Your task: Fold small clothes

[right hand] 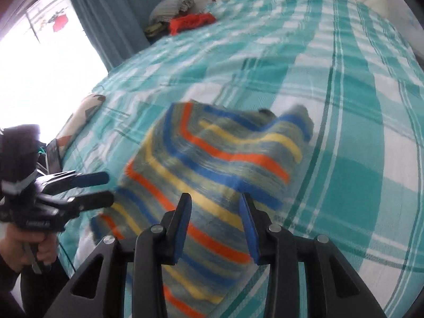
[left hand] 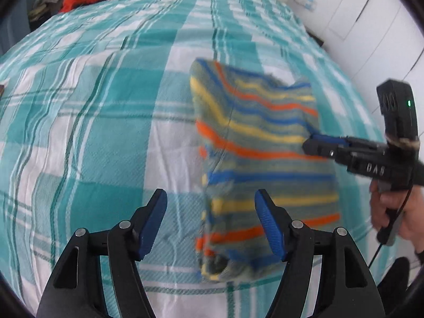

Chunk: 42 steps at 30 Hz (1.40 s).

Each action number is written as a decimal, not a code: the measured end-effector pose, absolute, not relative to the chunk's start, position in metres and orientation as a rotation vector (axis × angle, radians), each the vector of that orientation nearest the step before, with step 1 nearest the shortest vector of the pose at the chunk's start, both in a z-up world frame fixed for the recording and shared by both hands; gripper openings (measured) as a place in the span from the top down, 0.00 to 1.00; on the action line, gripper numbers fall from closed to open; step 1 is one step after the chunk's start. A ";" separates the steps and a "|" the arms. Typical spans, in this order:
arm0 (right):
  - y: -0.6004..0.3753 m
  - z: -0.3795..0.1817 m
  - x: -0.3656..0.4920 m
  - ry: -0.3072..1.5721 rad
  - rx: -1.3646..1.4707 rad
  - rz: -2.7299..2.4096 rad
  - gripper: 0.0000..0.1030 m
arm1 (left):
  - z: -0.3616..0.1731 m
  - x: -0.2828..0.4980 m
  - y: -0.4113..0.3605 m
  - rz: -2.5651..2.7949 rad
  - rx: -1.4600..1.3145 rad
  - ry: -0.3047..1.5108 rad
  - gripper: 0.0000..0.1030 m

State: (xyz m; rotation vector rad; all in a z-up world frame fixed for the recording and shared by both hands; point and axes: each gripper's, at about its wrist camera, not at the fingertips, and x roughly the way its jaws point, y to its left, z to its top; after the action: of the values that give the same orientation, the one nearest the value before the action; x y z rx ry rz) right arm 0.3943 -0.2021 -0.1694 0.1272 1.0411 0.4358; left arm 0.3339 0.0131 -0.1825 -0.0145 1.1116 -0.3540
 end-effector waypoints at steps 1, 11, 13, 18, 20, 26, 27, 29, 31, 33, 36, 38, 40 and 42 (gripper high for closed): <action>-0.200 -0.186 0.399 1.093 0.148 0.417 0.62 | -0.195 0.329 0.015 -0.335 0.014 1.152 0.31; -0.236 -0.150 0.321 0.951 0.260 0.366 0.16 | -0.153 0.327 0.062 -0.458 -0.206 0.991 0.06; -0.252 -0.155 0.325 0.954 0.314 0.349 0.16 | -0.165 0.357 0.053 -0.521 -0.247 1.042 0.06; -0.274 -0.184 0.364 0.946 0.581 0.377 0.22 | -0.202 0.399 0.013 -0.568 -0.254 1.155 0.25; -0.257 -0.202 0.381 0.984 0.656 0.448 0.36 | -0.204 0.399 -0.004 -0.599 -0.213 1.133 0.33; -0.206 -0.189 0.389 0.979 0.505 0.403 0.71 | -0.178 0.387 -0.010 -0.597 -0.232 1.077 0.87; -0.206 -0.176 0.385 0.947 0.490 0.414 0.72 | -0.165 0.381 -0.011 -0.609 -0.222 1.044 0.87; -0.208 -0.149 0.378 0.894 0.455 0.427 0.73 | -0.139 0.372 -0.013 -0.633 -0.218 0.993 0.87; -0.213 -0.125 0.373 0.853 0.453 0.440 0.73 | -0.114 0.368 -0.015 -0.656 -0.207 0.952 0.87; -0.219 -0.104 0.371 0.815 0.442 0.447 0.73 | -0.097 0.368 -0.017 -0.672 -0.217 0.929 0.87; -0.233 -0.092 0.370 0.796 0.472 0.433 0.73 | -0.101 0.380 -0.029 -0.651 -0.196 0.939 0.72; -0.238 -0.104 0.374 0.838 0.470 0.368 0.63 | -0.132 0.387 -0.040 -0.552 -0.100 1.019 0.33; -0.245 -0.131 0.374 0.955 0.384 0.245 0.35 | -0.161 0.373 -0.039 -0.456 -0.001 1.070 0.39; -0.262 -0.150 0.356 1.026 0.293 0.142 0.32 | -0.169 0.348 -0.027 -0.443 0.023 1.060 0.39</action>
State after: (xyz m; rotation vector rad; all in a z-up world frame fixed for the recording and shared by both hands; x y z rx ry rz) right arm 0.3561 -0.2620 -0.1501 0.2935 1.0262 0.1416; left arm 0.3485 -0.0271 -0.1695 0.0226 1.0597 -0.4431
